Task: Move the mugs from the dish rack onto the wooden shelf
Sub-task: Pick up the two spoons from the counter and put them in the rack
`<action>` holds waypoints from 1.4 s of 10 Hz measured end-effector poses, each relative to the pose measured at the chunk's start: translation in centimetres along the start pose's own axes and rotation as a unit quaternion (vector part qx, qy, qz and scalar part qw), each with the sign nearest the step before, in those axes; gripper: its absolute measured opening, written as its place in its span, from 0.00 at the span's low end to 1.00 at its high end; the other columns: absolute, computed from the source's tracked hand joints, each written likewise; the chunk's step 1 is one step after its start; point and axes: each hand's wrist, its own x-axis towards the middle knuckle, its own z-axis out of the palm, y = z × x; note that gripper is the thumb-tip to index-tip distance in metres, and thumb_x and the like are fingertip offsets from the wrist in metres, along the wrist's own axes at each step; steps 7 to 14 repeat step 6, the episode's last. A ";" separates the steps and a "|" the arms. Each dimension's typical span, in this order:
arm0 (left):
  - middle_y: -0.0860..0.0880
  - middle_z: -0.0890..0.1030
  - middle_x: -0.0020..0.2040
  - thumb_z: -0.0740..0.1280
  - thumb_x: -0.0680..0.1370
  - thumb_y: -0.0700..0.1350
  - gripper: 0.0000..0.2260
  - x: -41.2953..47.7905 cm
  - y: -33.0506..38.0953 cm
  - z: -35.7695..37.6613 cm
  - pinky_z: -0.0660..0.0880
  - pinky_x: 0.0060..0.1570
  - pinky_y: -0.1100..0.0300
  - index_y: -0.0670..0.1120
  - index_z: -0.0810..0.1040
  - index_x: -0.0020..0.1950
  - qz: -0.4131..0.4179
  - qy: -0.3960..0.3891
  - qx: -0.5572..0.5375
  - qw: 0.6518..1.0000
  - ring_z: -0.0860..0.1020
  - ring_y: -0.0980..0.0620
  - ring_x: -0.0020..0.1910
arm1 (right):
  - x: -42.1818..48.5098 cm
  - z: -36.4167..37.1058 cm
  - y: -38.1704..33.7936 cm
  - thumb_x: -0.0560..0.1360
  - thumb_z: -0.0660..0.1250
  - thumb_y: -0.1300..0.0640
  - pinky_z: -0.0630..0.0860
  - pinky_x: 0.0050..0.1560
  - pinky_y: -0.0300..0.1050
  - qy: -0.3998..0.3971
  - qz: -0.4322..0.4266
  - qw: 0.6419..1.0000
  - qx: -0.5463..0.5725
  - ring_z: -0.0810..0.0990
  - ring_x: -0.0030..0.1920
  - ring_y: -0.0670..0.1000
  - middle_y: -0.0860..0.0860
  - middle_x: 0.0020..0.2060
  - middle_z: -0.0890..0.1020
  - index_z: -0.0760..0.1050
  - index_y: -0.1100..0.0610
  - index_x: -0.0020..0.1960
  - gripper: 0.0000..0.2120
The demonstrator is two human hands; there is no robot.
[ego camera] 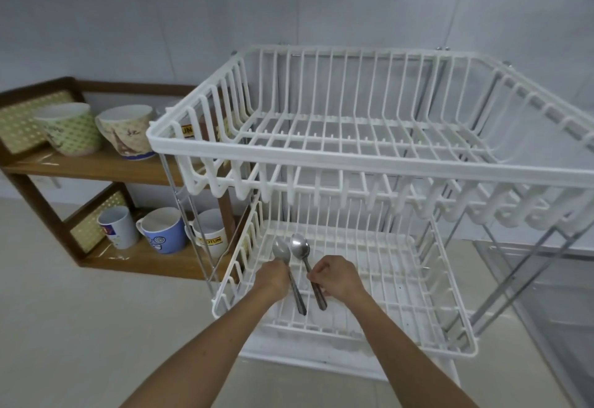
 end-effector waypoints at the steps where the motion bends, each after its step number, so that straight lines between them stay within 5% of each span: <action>1: 0.39 0.79 0.59 0.58 0.80 0.36 0.12 -0.2 0.2 0.4 0.73 0.49 0.58 0.37 0.74 0.61 -0.005 0.021 0.009 1.000 0.78 0.43 0.58 | -0.1 0.2 0.0 0.68 0.75 0.54 0.83 0.45 0.51 0.001 -0.012 1.000 -0.025 0.84 0.41 0.52 0.53 0.39 0.84 0.75 0.52 0.36 0.08; 4: 0.40 0.79 0.60 0.58 0.82 0.43 0.12 -1.6 -0.5 -1.3 0.74 0.54 0.53 0.39 0.72 0.63 0.021 0.042 0.007 0.999 0.78 0.42 0.59 | -1.7 -0.4 -1.0 0.72 0.71 0.51 0.79 0.43 0.45 0.006 -0.025 0.999 -0.031 0.81 0.41 0.52 0.49 0.36 0.80 0.73 0.53 0.38 0.09; 6: 0.39 0.81 0.52 0.58 0.82 0.45 0.12 -5.3 -1.8 -3.1 0.76 0.49 0.50 0.39 0.72 0.60 0.176 0.113 -0.027 0.978 0.79 0.40 0.52 | -5.2 -0.9 -1.7 0.74 0.66 0.54 0.77 0.49 0.43 0.006 -0.053 0.995 -0.088 0.82 0.49 0.52 0.50 0.45 0.84 0.79 0.55 0.50 0.07; 14: 0.39 0.81 0.52 0.58 0.82 0.45 0.12 -5.3 -1.8 -3.1 0.76 0.49 0.50 0.39 0.72 0.60 0.176 0.113 -0.027 0.978 0.79 0.40 0.52 | -5.2 -0.9 -1.7 0.74 0.66 0.54 0.77 0.49 0.43 0.006 -0.053 0.995 -0.088 0.82 0.49 0.52 0.50 0.45 0.84 0.79 0.55 0.50 0.07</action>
